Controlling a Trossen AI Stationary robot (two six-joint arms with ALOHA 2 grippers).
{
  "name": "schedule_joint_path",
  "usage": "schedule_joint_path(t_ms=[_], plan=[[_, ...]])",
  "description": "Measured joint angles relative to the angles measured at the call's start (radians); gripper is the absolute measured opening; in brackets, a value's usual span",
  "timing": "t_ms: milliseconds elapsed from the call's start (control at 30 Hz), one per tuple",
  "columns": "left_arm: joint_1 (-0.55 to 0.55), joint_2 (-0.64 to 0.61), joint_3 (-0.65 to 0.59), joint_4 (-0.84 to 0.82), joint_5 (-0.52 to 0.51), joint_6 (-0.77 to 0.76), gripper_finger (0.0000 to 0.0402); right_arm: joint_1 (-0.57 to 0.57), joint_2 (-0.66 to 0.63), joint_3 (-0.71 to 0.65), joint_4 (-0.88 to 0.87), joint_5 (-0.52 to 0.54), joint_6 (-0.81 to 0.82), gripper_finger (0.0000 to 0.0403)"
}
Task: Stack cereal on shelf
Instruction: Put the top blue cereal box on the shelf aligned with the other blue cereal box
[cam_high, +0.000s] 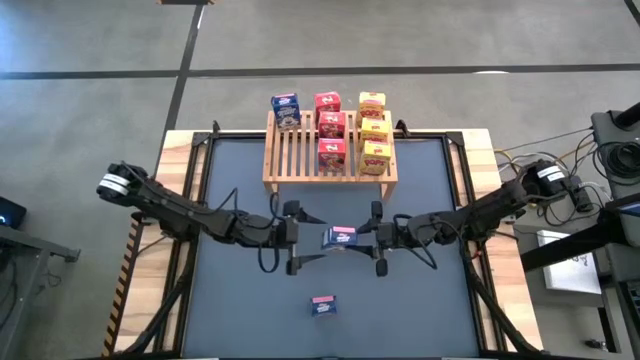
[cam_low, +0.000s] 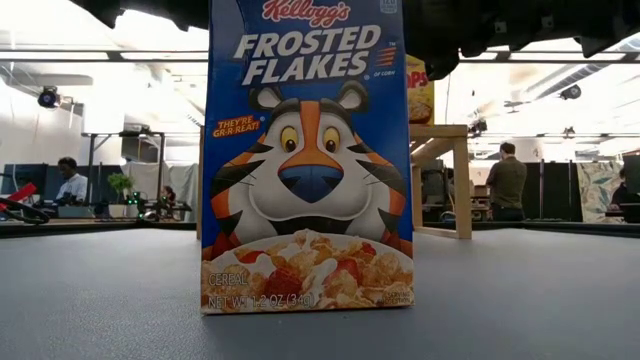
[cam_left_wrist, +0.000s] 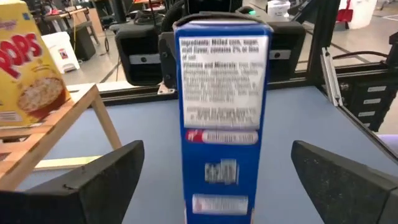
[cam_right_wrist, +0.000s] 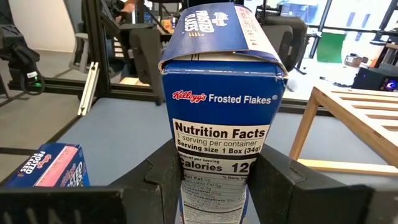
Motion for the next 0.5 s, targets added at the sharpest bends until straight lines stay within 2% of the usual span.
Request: schedule_joint_path(t_ms=[267, 500], plan=[[0.013, 0.11, 0.122, -0.095, 0.0, -0.021, 0.0377, 0.0, 0.001, 0.0, -0.007, 0.0, 0.003, 0.0144], [0.016, 0.129, 0.15, -0.157, 0.0, -0.019, 0.0334, 0.002, 0.001, 0.0, -0.017, 0.0, 0.003, 0.0144]])
